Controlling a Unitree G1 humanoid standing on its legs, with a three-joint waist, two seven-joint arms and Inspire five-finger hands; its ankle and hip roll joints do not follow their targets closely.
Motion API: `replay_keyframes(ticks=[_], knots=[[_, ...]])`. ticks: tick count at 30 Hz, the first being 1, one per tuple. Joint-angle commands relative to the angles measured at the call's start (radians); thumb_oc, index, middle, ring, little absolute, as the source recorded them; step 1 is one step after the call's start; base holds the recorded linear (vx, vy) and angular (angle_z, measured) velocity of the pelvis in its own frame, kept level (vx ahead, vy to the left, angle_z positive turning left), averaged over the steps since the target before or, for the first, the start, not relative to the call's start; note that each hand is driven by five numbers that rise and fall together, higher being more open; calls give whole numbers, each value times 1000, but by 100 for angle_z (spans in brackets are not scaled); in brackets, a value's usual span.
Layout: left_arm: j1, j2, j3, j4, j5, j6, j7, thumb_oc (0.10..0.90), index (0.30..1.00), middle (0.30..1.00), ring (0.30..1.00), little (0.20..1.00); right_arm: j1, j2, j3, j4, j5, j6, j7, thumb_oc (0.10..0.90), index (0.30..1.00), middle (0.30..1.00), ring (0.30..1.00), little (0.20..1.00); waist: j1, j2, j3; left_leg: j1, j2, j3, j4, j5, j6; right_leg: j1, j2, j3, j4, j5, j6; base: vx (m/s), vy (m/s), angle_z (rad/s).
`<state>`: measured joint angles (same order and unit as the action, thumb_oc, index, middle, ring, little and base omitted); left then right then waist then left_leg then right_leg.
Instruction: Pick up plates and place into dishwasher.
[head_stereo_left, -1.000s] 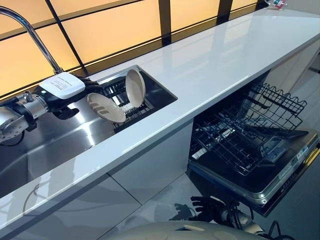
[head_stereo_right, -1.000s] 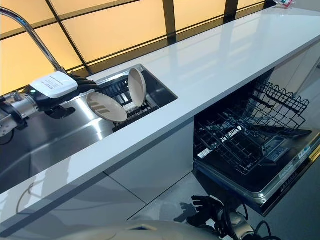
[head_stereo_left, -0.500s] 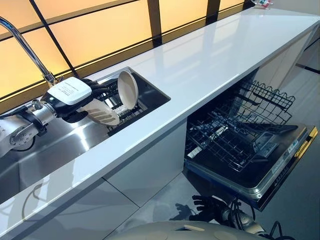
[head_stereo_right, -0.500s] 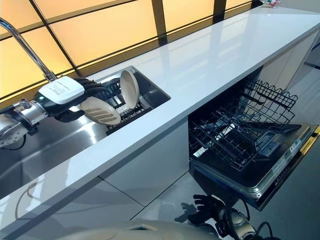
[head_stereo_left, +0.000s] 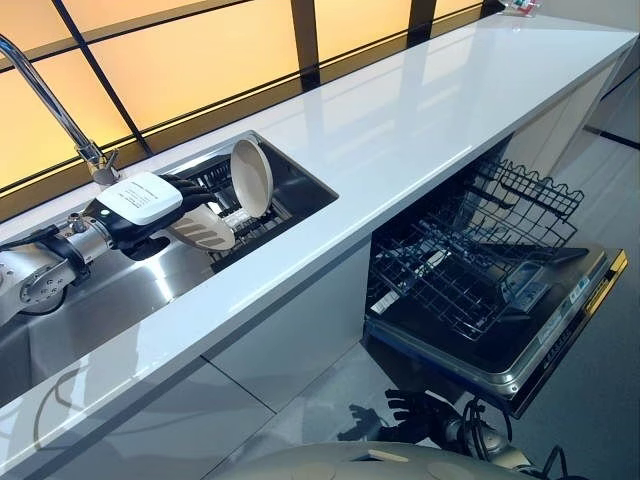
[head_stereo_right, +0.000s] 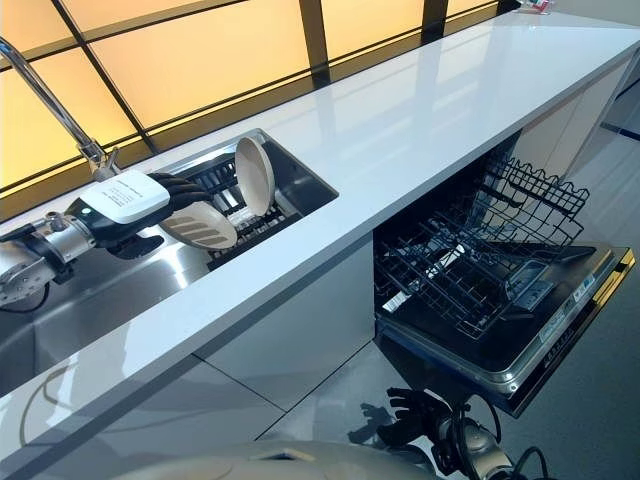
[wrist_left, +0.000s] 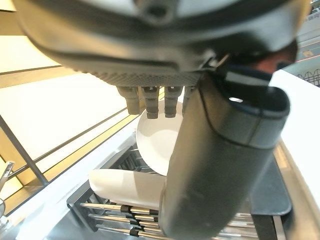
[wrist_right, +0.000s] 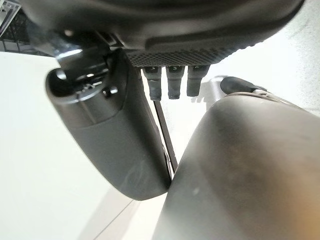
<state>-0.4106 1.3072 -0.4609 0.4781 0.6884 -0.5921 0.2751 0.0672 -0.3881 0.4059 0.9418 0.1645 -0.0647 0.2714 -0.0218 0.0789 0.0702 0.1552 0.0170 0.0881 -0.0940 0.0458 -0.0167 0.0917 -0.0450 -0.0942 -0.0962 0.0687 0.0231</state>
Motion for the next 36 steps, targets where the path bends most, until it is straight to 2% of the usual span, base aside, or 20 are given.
replay_keyframes(ticks=[1, 12, 17, 26, 36], knots=[[-86, 91, 191, 43, -43, 46, 33, 800, 900, 900, 900, 900, -4, -26, 24, -52, -18, -26, 18, 800, 900, 900, 900, 900, -15, -9, 4, -3, -47, -14, 7, -50, 30, 35, -54, -24, 9, 14, 87, 0, 0, 0], [-77, 45, 174, 83, -19, 67, 38, 800, 900, 900, 900, 900, -3, -35, 23, -65, -17, -13, 6, 800, 900, 900, 900, 900, -24, -11, 15, -4, -49, -10, 7, -50, 31, 32, -57, -18, 9, 18, 91, 7, 16, 0], [-70, 22, 167, 95, -7, 93, 30, 800, 900, 900, 900, 900, 3, -39, 13, -64, -11, -22, -1, 800, 900, 900, 900, 900, -34, -17, 29, -4, -48, -4, 7, -52, 33, 26, -57, -6, 9, 22, 92, 2, 6, 0], [-60, -23, 159, 131, -64, 148, -3, 800, 900, 900, 900, 900, 3, -49, 2, -76, -11, -25, -11, 800, 900, 900, 900, 900, -44, -26, 52, -8, -43, 9, 7, -47, 34, 16, -56, 6, 9, 29, 93, -3, 15, -3], [-95, -41, 121, 137, -60, 190, -20, 800, 900, 900, 900, 900, -2, -58, -3, -81, -14, -33, -17, 800, 900, 900, 900, 900, -50, -27, 72, -11, -41, 15, 7, -43, 34, 10, -62, 13, 9, 36, 98, -4, 13, -4]])
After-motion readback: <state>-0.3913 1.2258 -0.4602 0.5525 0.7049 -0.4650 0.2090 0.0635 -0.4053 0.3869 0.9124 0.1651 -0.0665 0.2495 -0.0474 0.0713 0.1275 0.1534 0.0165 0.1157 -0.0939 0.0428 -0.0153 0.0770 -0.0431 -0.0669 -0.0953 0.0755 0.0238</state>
